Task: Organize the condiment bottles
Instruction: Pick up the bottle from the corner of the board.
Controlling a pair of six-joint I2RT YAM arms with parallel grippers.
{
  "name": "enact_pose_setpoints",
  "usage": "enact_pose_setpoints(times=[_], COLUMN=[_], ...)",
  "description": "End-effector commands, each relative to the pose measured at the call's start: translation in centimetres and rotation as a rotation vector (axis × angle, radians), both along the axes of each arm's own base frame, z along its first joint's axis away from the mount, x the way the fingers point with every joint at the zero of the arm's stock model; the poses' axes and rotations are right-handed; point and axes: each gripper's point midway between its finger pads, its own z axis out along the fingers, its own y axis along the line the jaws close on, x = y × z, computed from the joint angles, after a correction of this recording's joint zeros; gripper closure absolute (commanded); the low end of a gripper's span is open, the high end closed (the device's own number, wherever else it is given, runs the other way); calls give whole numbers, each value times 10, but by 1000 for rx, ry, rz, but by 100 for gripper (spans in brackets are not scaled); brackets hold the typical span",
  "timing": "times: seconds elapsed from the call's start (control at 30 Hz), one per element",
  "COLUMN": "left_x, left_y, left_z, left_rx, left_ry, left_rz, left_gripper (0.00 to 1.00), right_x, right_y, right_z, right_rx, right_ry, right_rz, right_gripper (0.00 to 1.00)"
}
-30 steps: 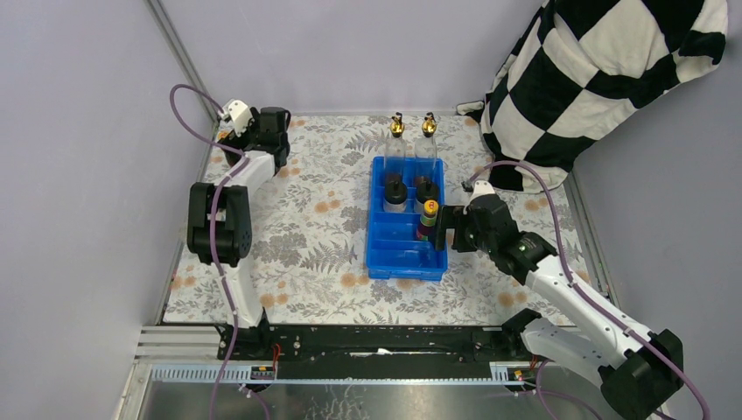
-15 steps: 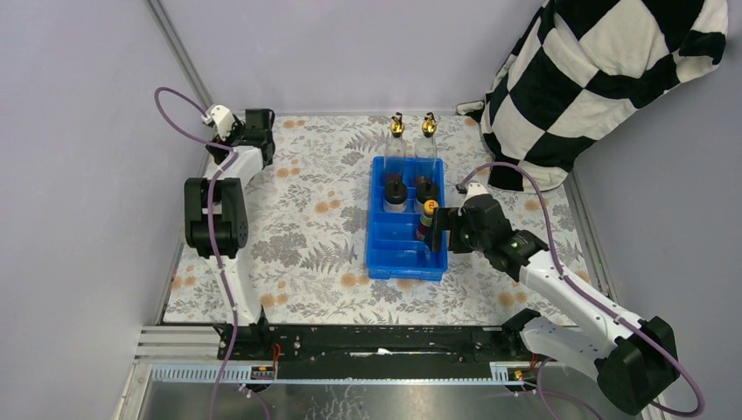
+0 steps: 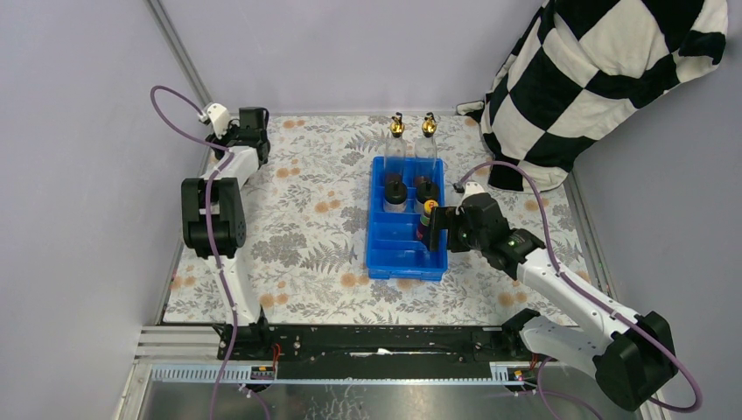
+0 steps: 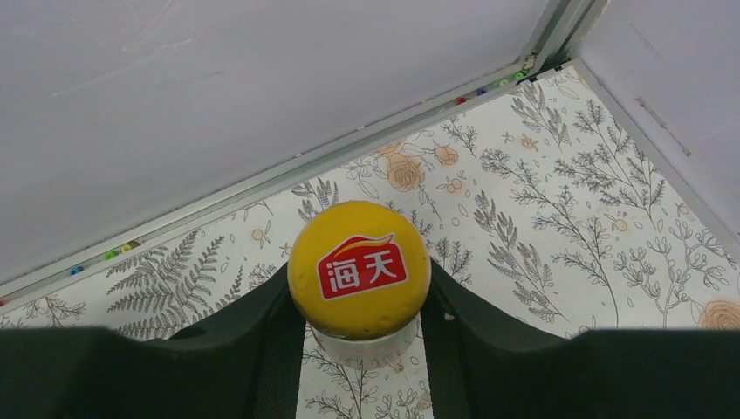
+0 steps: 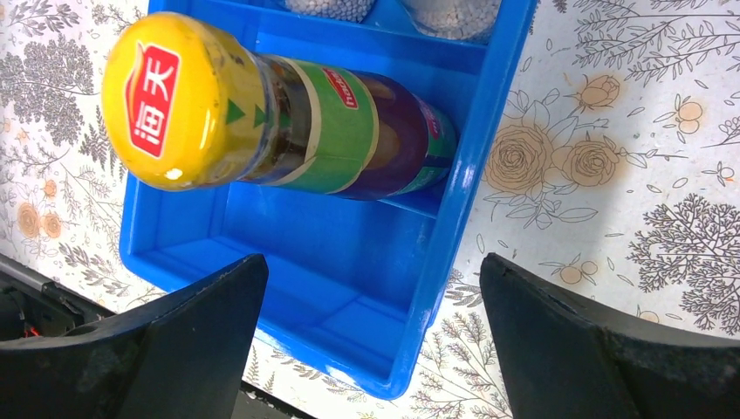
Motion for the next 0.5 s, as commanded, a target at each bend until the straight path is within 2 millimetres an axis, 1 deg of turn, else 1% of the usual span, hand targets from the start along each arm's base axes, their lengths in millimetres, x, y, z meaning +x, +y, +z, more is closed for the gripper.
enact_pose_setpoints(times=[0.0, 0.07, 0.17, 0.4, 0.43, 0.47], left_x=[6, 5, 9, 21, 24, 24], left_y=[-2, -7, -20, -66, -77, -83], left_z=[-8, -15, -25, -55, -57, -55], left_rx=[-30, -52, -83, -116, -113, -90], left_ry=[-23, -21, -9, 60, 67, 84], left_rz=[-36, -55, -102, -233, -259, -270], left_gripper=[76, 79, 82, 84, 86, 87], right_x=[2, 2, 2, 1, 0, 0], right_y=[9, 10, 11, 11, 11, 10], right_z=[4, 4, 6, 15, 16, 18], right_rx=[25, 30, 40, 58, 61, 61], right_ry=[-7, -6, -8, -22, -26, -28], right_rz=[27, 29, 29, 26, 26, 26], right_gripper=[0, 0, 0, 0, 0, 0])
